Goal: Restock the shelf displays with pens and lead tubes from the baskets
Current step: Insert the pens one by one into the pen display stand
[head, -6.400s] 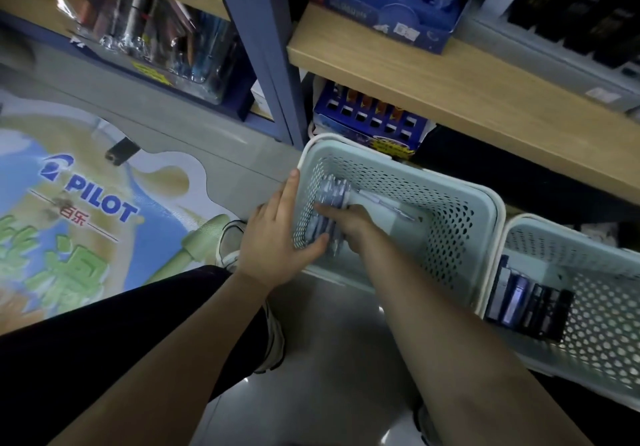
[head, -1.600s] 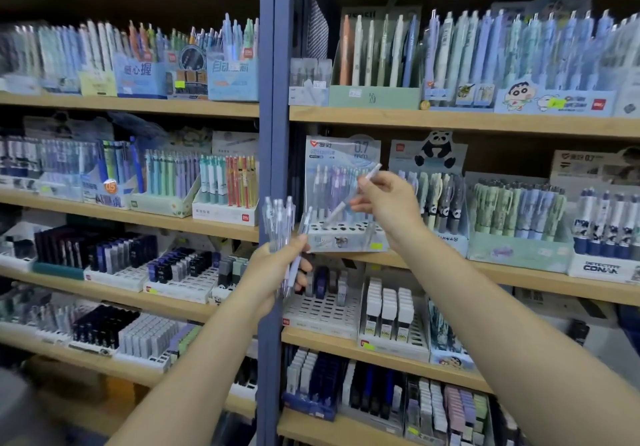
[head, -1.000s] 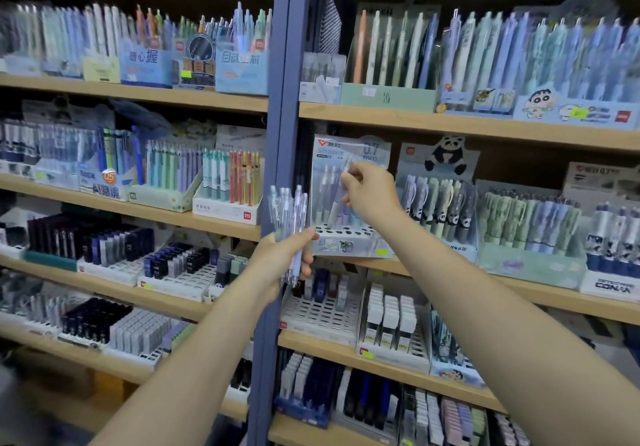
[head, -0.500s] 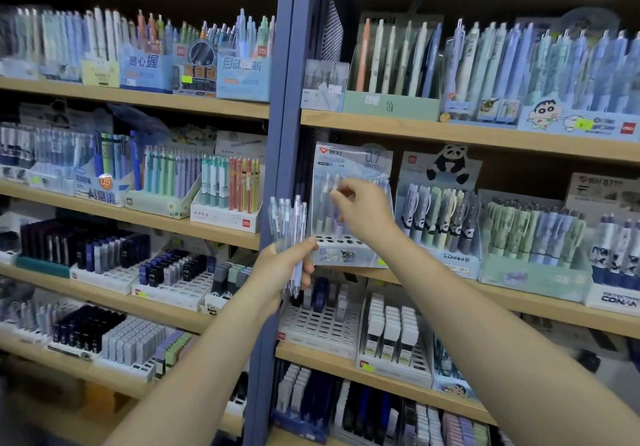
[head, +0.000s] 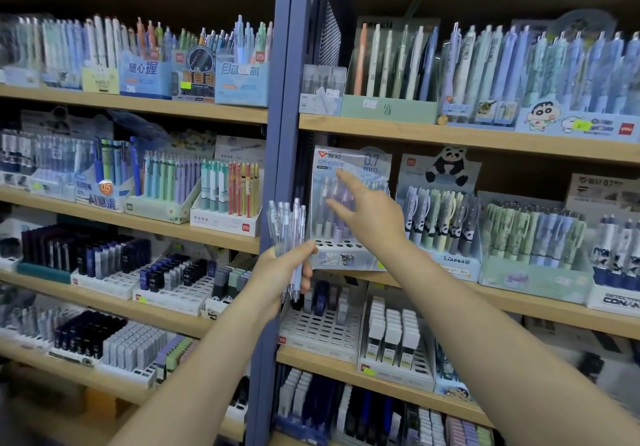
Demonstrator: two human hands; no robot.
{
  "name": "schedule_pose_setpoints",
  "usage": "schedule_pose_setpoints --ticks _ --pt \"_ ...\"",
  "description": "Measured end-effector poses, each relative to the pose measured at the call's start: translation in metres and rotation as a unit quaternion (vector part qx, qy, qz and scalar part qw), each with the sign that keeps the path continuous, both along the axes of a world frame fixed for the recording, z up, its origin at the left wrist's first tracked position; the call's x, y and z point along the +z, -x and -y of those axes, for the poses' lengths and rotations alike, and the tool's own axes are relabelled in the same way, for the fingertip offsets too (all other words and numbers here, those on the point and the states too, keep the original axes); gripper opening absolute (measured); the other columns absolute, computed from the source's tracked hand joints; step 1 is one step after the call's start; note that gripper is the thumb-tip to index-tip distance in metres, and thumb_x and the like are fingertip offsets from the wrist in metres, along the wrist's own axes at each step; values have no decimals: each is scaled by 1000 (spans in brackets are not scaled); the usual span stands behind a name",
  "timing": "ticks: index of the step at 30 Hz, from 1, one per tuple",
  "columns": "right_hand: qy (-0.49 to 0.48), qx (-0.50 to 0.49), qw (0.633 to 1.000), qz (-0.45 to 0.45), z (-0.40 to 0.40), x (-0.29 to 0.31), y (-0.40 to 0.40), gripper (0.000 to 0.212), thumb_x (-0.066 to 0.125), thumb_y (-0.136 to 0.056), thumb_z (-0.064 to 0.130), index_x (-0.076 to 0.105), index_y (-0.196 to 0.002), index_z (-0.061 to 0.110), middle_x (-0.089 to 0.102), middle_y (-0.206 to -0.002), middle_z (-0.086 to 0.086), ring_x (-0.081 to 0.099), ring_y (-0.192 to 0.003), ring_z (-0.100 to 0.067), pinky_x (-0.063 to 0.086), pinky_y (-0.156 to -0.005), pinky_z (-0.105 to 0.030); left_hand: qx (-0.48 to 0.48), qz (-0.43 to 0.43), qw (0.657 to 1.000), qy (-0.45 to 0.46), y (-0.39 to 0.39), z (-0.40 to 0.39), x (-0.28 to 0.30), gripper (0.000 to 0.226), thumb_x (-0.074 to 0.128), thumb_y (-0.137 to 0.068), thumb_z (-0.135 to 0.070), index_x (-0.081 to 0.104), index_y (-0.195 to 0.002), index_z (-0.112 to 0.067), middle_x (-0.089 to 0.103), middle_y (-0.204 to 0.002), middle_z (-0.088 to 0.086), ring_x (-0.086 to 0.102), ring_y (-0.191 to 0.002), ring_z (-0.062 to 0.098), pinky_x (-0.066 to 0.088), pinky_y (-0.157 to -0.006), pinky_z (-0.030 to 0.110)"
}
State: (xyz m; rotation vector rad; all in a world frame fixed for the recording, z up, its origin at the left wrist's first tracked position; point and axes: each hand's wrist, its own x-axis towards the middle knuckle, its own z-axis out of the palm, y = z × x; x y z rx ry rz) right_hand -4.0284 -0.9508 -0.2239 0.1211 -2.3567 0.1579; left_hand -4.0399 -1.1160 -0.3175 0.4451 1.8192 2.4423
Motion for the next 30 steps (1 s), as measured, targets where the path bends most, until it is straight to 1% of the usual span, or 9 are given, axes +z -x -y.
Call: schedule_pose_setpoints --ticks 3,8,11,14,15,17,22,27,30 --pt "-6 -8 1000 26 -3 -2 1 60 42 -102 54 26 -156 34 45 -63 10 45 -55 -9 29 -43 -27 -2 -4 1000 5 -1 0 1 40 72 -90 -36 69 -111 -2 60 -62 4 53 -50 18 48 -47 25" --pt "-27 8 998 62 0 12 -2 56 38 -104 51 27 -155 33 65 -85 1 63 -81 -22 41 -55 -30 -12 -16 1000 15 -5 -4 3 39 70 -91 -37 71 -109 -3 58 -60 3 50 -49 17 47 -48 25" --pt "69 73 994 53 4 11 -6 49 43 -104 44 37 -151 33 57 -69 8 56 -63 -13 40 -57 -30 -27 -23 999 11 -9 -5 6 34 69 -93 -36 71 -106 -5 56 -60 3 50 -48 17 46 -48 25" --pt "287 214 926 118 4 6 -15 25 52 -102 34 71 -111 20 60 -63 5 52 -49 -9 43 -53 -25 -54 -34 998 1 -12 -7 8 29 68 -92 -34 71 -101 -7 54 -60 4 48 -47 17 44 -46 25" --pt "331 243 897 166 4 4 -20 24 55 -101 34 72 -96 18 61 -62 3 51 -47 -10 42 -50 -24 -65 -40 997 0 -13 -8 8 27 68 -92 -34 71 -98 -7 54 -60 4 47 -47 17 43 -45 25" --pt "362 276 862 224 3 -2 -29 21 64 -97 34 69 -86 16 64 -62 5 54 -49 -13 42 -48 -23 -83 -49 995 5 -18 -12 10 22 67 -94 -32 70 -94 -10 53 -60 5 45 -46 18 41 -44 25" --pt "445 286 822 210 -16 -9 -35 14 64 -98 21 65 -89 10 63 -69 -1 58 -57 -15 47 -53 -26 -109 -47 993 17 -28 -22 9 27 64 -93 -36 70 -95 -10 55 -61 3 46 -45 16 43 -46 26" --pt "599 301 724 162 -41 -5 -39 12 59 -100 15 65 -103 5 63 -82 -6 60 -61 -17 51 -59 -27 -109 -17 994 -11 -29 -28 0 28 65 -93 -33 70 -102 -7 53 -62 3 42 -43 13 37 -42 23" --pt "615 306 710 157 -45 -9 -44 18 59 -101 15 66 -111 3 62 -85 -6 63 -64 -16 56 -62 -26 -89 -21 996 -16 -28 -34 -5 40 73 -81 -37 70 -105 -6 55 -64 4 40 -44 15 36 -43 24"
